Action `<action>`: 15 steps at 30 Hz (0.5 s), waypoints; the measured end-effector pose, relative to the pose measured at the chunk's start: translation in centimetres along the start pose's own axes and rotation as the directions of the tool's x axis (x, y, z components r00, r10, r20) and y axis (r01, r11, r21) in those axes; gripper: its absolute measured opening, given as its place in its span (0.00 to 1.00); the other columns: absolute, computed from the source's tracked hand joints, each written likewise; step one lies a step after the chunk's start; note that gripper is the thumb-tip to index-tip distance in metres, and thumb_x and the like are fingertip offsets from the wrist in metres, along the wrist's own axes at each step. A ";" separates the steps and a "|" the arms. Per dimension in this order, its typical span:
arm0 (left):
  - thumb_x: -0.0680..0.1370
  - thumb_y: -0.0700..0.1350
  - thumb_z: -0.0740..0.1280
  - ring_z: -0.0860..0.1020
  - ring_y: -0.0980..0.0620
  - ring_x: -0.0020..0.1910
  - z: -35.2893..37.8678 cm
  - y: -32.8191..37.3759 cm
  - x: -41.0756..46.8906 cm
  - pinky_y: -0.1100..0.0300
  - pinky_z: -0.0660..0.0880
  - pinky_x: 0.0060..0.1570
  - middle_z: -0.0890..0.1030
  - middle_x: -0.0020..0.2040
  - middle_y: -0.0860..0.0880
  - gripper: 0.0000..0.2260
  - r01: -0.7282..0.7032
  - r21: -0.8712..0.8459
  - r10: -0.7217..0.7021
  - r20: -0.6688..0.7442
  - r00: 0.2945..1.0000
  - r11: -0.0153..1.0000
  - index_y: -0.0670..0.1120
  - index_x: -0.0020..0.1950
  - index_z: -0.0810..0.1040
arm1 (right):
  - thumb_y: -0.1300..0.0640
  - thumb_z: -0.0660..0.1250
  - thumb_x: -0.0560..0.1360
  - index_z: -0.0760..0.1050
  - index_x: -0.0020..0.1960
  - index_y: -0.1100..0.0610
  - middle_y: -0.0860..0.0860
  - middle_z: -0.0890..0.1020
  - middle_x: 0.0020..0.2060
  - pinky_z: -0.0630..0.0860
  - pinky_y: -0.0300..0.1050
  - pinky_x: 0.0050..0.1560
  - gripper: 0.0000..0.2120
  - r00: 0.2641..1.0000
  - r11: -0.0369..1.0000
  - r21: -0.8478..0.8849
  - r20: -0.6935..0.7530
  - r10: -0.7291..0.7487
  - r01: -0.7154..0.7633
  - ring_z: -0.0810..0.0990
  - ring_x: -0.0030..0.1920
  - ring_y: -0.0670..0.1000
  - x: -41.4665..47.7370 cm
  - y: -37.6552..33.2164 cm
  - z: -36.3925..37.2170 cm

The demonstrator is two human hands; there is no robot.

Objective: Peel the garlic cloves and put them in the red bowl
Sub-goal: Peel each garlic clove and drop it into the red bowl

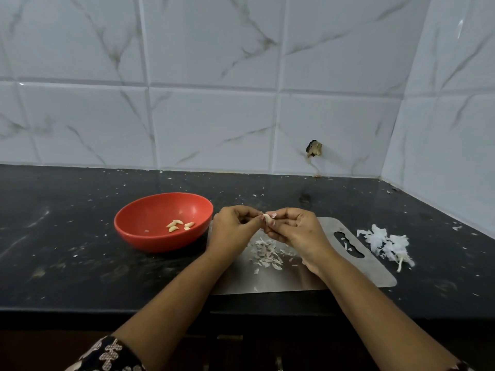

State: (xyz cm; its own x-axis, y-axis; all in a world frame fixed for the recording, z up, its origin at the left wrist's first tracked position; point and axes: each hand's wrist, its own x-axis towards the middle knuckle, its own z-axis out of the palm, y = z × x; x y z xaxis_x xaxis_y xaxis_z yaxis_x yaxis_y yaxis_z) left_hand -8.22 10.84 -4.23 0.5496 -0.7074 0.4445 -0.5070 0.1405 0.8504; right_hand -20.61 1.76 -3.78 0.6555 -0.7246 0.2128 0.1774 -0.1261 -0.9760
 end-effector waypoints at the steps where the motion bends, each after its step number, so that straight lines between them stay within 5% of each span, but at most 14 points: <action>1: 0.67 0.56 0.72 0.84 0.50 0.40 0.0 0.0 0.0 0.43 0.80 0.47 0.85 0.37 0.52 0.10 0.016 -0.026 -0.016 0.002 1.000 1.000 0.52 0.42 0.85 | 0.66 0.71 0.74 0.80 0.52 0.66 0.60 0.85 0.41 0.82 0.40 0.45 0.07 1.000 1.000 -0.016 0.003 -0.009 0.009 0.85 0.42 0.53 0.0 0.0 0.0; 4: 0.62 0.60 0.70 0.83 0.46 0.39 0.0 -0.1 0.1 0.40 0.79 0.46 0.85 0.36 0.50 0.15 0.035 -0.069 -0.035 0.001 0.999 0.997 0.52 0.39 0.85 | 0.66 0.71 0.73 0.80 0.52 0.66 0.60 0.85 0.40 0.82 0.41 0.45 0.07 1.000 0.998 -0.048 0.010 -0.029 0.030 0.85 0.42 0.54 0.0 0.1 0.0; 9: 0.66 0.52 0.71 0.83 0.42 0.40 -0.1 0.0 0.1 0.39 0.78 0.45 0.84 0.35 0.48 0.06 0.047 -0.073 -0.047 0.000 0.999 0.996 0.51 0.37 0.85 | 0.67 0.71 0.73 0.81 0.49 0.63 0.58 0.86 0.38 0.82 0.40 0.43 0.05 0.999 0.997 -0.066 0.014 -0.046 0.047 0.85 0.41 0.53 -0.2 -0.1 0.2; 15: 0.64 0.51 0.70 0.81 0.36 0.40 0.0 0.2 0.1 0.37 0.78 0.45 0.84 0.34 0.46 0.07 0.048 -0.093 -0.049 0.002 0.999 0.995 0.50 0.36 0.84 | 0.66 0.69 0.75 0.82 0.46 0.56 0.54 0.86 0.36 0.81 0.38 0.41 0.06 0.998 0.995 -0.082 0.034 -0.047 0.050 0.84 0.38 0.49 -0.4 -0.2 0.3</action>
State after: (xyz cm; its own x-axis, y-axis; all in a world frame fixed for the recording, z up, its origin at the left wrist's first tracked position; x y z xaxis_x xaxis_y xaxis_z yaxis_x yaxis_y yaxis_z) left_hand -8.30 10.80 -4.02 0.5725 -0.7145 0.4023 -0.4159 0.1698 0.8934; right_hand -20.71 2.23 -3.66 0.6713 -0.6941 0.2599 0.1489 -0.2173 -0.9647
